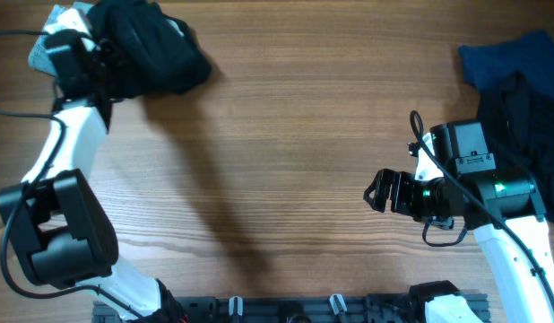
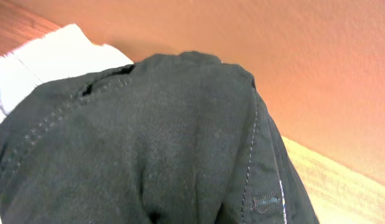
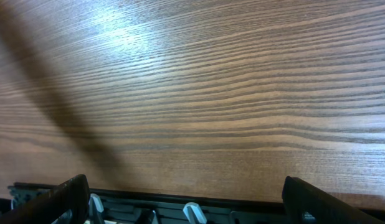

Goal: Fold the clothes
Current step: 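Carry the folded trousers with the left gripper to the top-left denim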

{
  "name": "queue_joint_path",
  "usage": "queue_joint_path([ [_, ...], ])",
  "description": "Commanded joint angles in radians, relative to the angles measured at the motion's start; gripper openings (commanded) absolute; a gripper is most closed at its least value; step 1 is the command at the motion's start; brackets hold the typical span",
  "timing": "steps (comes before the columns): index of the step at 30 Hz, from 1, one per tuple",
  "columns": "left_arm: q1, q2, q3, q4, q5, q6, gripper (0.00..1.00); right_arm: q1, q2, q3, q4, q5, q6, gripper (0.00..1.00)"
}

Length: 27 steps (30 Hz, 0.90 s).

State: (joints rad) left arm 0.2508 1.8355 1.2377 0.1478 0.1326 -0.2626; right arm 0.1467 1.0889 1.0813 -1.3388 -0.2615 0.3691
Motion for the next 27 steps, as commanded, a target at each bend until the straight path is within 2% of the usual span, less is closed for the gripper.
queue_joint_path([
  [1,0.040,-0.006,0.135,-0.005,0.061,0.024,0.04,-0.004,0.008,0.001,0.002,-0.010,0.028,1.00],
  [8,0.042,-0.004,0.196,-0.052,0.069,0.055,0.04,-0.004,0.008,0.001,0.005,-0.010,0.034,1.00],
  [18,0.042,0.000,0.243,0.011,0.068,0.076,0.04,-0.004,0.009,0.001,0.006,-0.010,0.038,1.00],
  [22,0.050,0.034,0.267,0.046,0.023,0.076,0.04,-0.004,0.009,0.001,0.007,-0.010,0.061,1.00],
  [27,0.115,0.160,0.270,0.036,0.017,0.055,0.06,-0.004,0.026,0.001,0.008,-0.010,0.061,1.00],
])
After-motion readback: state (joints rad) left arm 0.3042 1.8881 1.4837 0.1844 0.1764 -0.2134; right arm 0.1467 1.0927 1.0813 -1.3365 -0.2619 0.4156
